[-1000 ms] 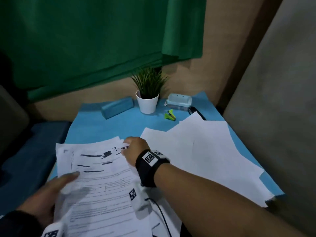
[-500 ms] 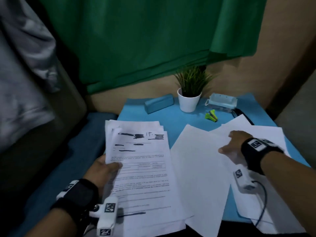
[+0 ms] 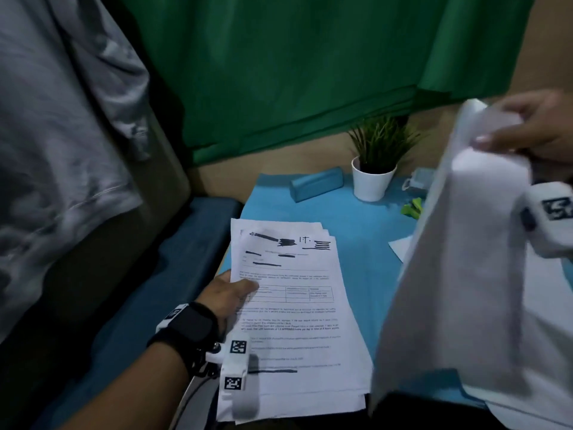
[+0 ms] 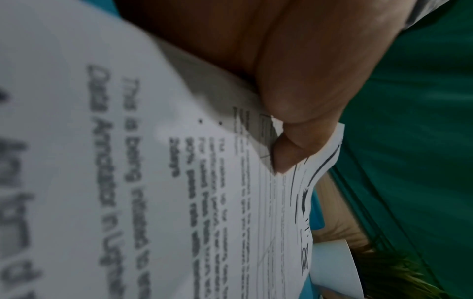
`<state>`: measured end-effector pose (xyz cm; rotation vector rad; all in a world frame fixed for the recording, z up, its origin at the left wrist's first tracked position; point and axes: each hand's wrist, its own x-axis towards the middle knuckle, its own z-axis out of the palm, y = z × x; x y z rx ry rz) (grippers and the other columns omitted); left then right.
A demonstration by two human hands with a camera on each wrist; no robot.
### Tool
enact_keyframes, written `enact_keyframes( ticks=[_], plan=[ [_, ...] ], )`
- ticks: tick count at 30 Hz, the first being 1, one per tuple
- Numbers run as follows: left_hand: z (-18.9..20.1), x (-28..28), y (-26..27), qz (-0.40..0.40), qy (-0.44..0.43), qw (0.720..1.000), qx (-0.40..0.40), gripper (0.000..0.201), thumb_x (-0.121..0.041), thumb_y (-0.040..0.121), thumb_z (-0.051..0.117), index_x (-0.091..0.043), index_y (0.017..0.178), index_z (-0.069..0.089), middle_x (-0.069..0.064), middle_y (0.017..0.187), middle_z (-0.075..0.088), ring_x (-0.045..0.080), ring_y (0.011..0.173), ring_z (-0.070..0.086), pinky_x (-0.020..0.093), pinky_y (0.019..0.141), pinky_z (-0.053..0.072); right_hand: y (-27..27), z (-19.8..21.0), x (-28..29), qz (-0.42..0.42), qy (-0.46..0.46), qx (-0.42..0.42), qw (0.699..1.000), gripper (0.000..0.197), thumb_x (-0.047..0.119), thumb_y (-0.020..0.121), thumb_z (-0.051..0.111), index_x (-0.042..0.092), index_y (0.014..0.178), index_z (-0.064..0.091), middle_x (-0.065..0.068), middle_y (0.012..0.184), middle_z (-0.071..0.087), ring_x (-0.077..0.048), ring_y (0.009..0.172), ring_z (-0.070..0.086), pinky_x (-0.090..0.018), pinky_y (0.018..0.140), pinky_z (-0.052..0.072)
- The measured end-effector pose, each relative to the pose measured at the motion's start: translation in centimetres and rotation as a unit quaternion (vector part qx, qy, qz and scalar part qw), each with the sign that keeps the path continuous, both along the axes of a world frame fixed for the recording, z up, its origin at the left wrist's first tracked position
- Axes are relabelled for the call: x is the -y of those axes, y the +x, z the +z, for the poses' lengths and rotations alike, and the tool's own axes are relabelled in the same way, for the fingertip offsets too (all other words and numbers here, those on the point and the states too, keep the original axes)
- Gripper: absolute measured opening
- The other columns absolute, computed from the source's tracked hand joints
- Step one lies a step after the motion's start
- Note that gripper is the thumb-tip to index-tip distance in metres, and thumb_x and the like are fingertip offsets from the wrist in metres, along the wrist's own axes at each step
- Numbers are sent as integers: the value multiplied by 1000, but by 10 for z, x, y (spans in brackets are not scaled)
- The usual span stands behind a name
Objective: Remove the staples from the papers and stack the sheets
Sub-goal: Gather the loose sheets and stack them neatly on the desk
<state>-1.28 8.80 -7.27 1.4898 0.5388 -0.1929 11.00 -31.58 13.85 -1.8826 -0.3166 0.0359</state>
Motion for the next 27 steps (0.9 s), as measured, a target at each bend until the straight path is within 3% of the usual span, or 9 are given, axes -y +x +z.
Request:
enact_keyframes(
  ticks=[2,3,7,13,15,18,20,24,27],
  plan=[
    [-2,8,2,-12,10,1000,-11,31,-4,89,64,4,119,66,25,109,73,46,101,69,53,88,58,-1,-34,-30,32,-79,-83,993,32,23,51,90,16,76,70,-2,64,66,-14,55,59,-27,53,50],
    [-2,11,4,-16,11,1000,-17,34,-10,86,66,1,117,68,23,107,74,47,103,69,55,93,56,0,-60,-51,50,-124,-109,985,28,16,58,88,12,78,68,-4,64,63,-13,53,57,-24,50,48],
    [1,20,6,-10,28,999,-44,20,-15,96,57,1,100,69,15,87,77,33,79,71,38,77,57,9,-162,-108,43,-221,-120,967,17,6,77,78,19,76,66,1,71,64,-10,60,56,-13,48,44],
    [-1,14,14,19,-103,989,-101,70,-66,90,45,-3,97,76,23,99,73,34,79,68,38,74,51,28,-206,-131,-16,-234,-166,958,24,11,77,79,13,98,70,0,89,68,-11,69,59,-14,58,44],
    [-3,14,13,-11,-100,991,-90,58,-59,88,57,-6,100,79,20,100,75,33,85,69,41,81,53,34,-211,-130,-42,-230,-172,957,31,11,76,79,8,105,71,-1,91,68,-15,75,60,-19,70,47],
    [-11,18,14,-87,37,995,-38,47,-28,67,81,-7,109,73,20,105,75,30,84,70,41,81,55,30,-216,-127,-53,-218,-183,957,36,9,78,78,7,113,68,-2,95,66,-16,79,62,-17,68,44],
    [-10,26,18,-106,105,988,-28,50,-21,60,77,-7,108,69,13,96,77,29,76,70,39,72,59,24,-220,-125,-59,-233,-179,954,42,10,79,77,8,119,65,-2,103,63,-18,94,63,-16,76,40],
    [6,42,29,-164,233,959,-14,41,-23,61,67,-16,101,66,3,93,75,24,84,71,37,83,60,21,-214,-116,-82,-229,-213,946,38,9,79,76,4,115,66,-7,101,68,-18,84,62,-20,73,47],
    [26,49,45,-202,344,917,9,20,-10,77,64,-16,96,61,7,99,73,29,93,69,33,80,56,14,-188,-107,-104,-383,-94,913,62,26,74,77,17,130,53,-10,131,52,-27,116,54,-31,96,46]
  ],
)
